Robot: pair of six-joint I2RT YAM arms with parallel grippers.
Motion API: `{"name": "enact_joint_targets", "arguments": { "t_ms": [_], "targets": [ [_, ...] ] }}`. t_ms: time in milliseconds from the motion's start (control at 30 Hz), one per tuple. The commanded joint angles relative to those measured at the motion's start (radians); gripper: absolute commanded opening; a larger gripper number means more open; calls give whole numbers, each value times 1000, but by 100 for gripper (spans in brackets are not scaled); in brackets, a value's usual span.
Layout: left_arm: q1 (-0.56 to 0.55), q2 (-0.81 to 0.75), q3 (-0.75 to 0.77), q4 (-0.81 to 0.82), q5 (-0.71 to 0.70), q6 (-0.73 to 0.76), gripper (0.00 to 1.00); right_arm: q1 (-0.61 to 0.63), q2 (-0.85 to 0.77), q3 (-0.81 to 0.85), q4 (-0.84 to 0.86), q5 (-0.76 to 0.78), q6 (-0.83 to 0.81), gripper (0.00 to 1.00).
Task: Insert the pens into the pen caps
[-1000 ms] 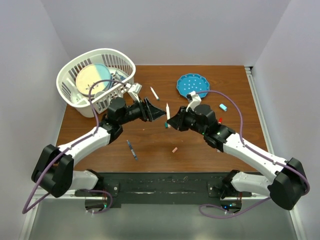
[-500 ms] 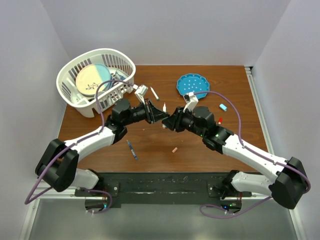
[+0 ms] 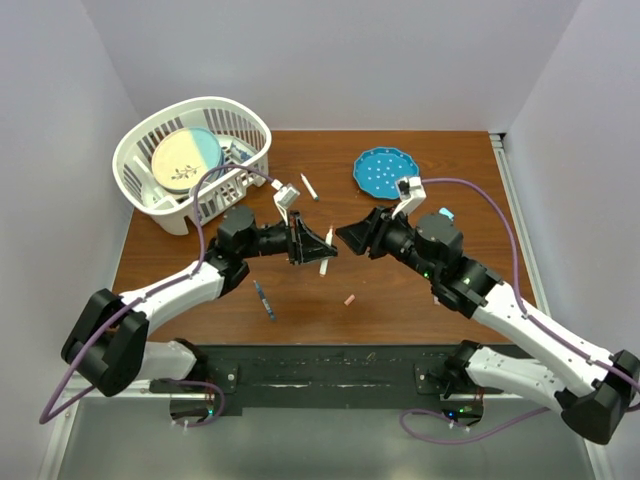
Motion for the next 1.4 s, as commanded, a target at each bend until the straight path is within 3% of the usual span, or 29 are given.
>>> {"name": "enact_joint_targets", "arguments": {
  "t_ms": [0,567,800,933,1000,1033,1133,1200,1367],
  "targets": [
    [-3,-22,-2,86,89,1,0,2,29,45,0,-7,13,46],
    [-3,9,-7,170,110,-63,0,2,107,22,49,-88,57,34],
    [-3,25,4,187,115,-82,0,4,134,15,68,-125,67,33],
    [-3,29,10,184,115,-83,0,4,127,7,72,-131,67,17],
    [-3,25,8,181,120,-83,8,4,114,10,69,-114,64,5],
    [-3,25,7,176,121,-80,22,4,108,12,68,-105,61,2],
    [-3,13,-15,163,124,-65,43,4,82,48,20,-47,41,0],
    [-3,-1,-38,163,127,-59,49,2,75,81,-15,-28,42,0],
    [-3,-1,-59,175,150,-66,51,4,81,119,-33,-47,35,0]
  ]
}}
